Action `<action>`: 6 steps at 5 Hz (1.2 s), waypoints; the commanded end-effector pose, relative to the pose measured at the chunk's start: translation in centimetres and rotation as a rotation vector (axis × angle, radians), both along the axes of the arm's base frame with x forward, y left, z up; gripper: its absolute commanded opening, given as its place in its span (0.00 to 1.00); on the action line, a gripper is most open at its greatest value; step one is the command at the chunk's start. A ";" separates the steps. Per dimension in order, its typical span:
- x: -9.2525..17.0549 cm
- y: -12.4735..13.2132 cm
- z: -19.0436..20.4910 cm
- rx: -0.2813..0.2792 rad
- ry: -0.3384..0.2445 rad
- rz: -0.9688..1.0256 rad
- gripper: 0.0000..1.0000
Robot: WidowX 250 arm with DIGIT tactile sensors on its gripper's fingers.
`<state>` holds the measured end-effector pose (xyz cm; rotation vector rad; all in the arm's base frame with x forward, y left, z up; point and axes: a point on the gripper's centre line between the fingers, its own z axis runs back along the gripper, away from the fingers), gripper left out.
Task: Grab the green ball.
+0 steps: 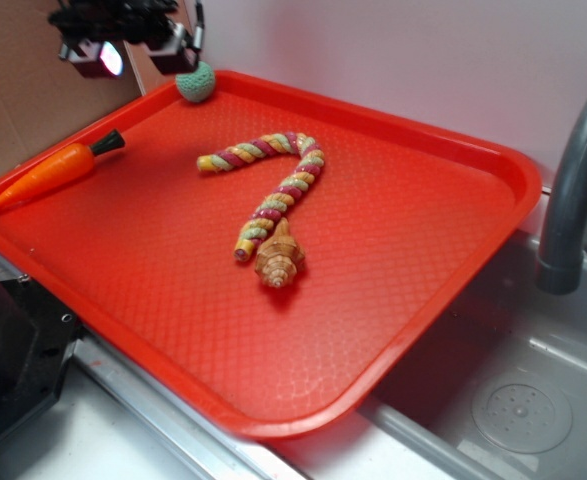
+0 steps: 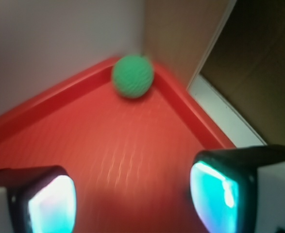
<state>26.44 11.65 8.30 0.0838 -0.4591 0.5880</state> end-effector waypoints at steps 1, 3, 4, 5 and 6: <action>2.6 3.0 -0.5 0.035 -0.076 0.031 1.00; 4.4 4.1 -1.7 0.055 -0.047 0.042 1.00; 6.3 5.0 -2.7 0.051 -0.034 0.043 1.00; 7.5 5.4 -4.0 0.050 -0.020 0.028 1.00; 7.6 5.9 -4.8 0.043 -0.012 0.046 0.00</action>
